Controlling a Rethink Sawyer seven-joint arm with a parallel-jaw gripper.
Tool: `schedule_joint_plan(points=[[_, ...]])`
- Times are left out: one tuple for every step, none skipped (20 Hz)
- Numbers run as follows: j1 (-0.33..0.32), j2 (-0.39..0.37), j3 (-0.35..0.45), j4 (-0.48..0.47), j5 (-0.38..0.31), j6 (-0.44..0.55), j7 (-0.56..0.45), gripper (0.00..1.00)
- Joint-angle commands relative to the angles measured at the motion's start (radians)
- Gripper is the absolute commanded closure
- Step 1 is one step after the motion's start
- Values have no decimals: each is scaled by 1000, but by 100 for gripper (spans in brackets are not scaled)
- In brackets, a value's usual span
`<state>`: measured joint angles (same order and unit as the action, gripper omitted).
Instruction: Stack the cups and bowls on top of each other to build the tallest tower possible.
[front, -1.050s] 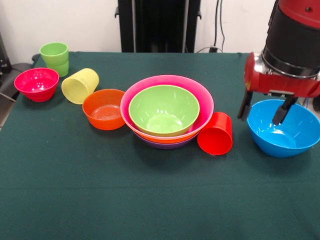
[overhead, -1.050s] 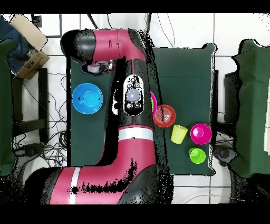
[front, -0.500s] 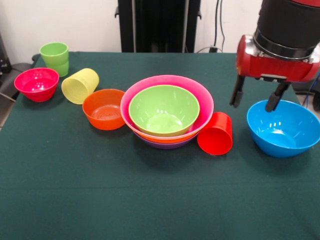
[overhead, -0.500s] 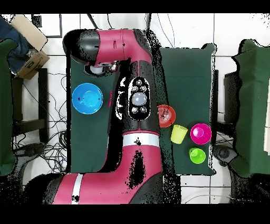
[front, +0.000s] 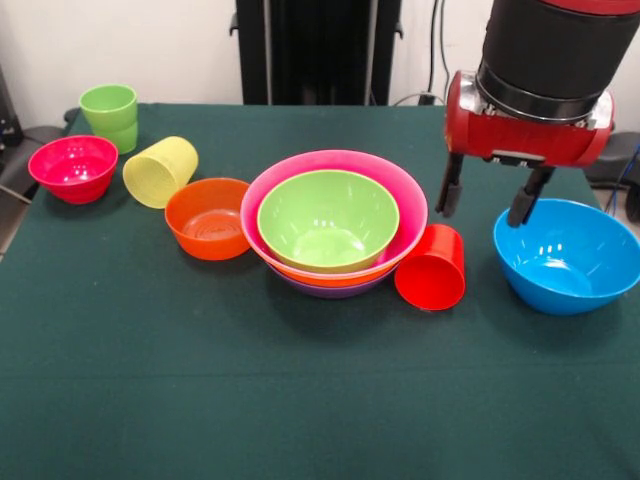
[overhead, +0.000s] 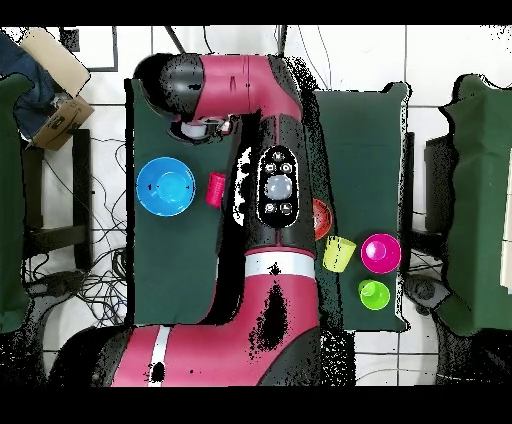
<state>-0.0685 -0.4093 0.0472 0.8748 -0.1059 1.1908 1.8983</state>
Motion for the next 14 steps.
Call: schedule_joint_plan(points=[[4,2,67,191,-65,-155,-103,0],[10,2,59,209,-64,-175,-72,0],[15,1,54,228,-65,-201,-52,0],[17,2,55,239,-66,-216,-49,0],[19,2,56,249,-64,-229,-44,0],[22,3,55,253,-62,-235,-37,0],[26,6,52,255,-61,-239,-27,0],[30,8,46,257,-60,-248,-9,0],[33,11,43,255,-60,-252,-3,0],[36,14,41,252,-60,-253,-2,0],[39,17,38,249,-61,-254,-1,0],[41,18,36,248,-59,-254,0,0],[43,14,32,252,-55,-257,9,0],[42,12,29,253,-52,-258,15,0]])
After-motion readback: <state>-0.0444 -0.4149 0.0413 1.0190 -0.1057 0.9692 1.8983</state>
